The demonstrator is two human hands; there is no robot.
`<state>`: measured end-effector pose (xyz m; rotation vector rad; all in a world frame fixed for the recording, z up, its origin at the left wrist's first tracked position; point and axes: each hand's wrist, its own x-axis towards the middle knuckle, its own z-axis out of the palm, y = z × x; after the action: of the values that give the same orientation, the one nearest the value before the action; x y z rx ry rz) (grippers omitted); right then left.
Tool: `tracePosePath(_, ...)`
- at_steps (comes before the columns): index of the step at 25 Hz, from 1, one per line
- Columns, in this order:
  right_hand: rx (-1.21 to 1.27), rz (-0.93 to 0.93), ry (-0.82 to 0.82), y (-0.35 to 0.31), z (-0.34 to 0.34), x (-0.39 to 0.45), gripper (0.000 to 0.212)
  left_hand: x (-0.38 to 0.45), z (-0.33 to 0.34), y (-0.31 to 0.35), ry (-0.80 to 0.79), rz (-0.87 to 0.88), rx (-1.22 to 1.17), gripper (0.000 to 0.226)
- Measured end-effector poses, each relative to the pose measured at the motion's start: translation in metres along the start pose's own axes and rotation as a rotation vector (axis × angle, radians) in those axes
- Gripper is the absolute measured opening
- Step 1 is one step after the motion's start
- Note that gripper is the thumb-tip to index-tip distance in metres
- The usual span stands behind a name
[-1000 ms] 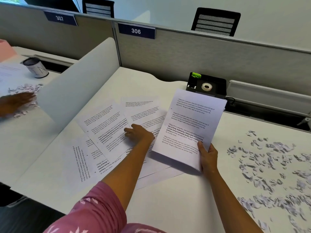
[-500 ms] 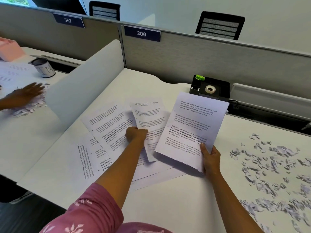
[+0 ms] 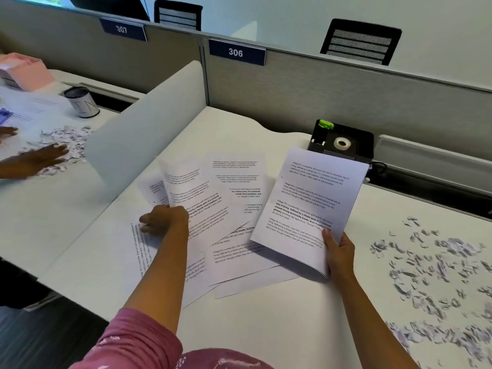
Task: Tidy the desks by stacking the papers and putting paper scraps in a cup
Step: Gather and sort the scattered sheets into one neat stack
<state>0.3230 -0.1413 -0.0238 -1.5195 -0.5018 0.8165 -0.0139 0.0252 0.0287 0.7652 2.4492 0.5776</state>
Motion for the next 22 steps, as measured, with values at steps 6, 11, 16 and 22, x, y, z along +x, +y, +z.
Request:
tracePosePath(6, 0.001, 0.001, -0.002, -0.001, 0.0, -0.001, 0.019, 0.001, -0.004, 0.006, -0.062, 0.041, 0.116, 0.047)
tracePosePath(11, 0.017, -0.006, -0.005, -0.004, 0.001, -0.004, 0.013, 0.005, -0.005, 0.01, -0.112, 0.084, -0.034, 0.046)
tracePosePath(16, 0.021, 0.016, 0.006, -0.005, 0.0, -0.004, 0.021, -0.005, -0.001, -0.001, -0.013, 0.2, -0.309, 0.017)
tracePosePath(22, 0.223, 0.112, 0.072, -0.011, -0.006, -0.002, 0.03, -0.026, -0.005, 0.017, -0.115, 0.448, -0.553, 0.05)
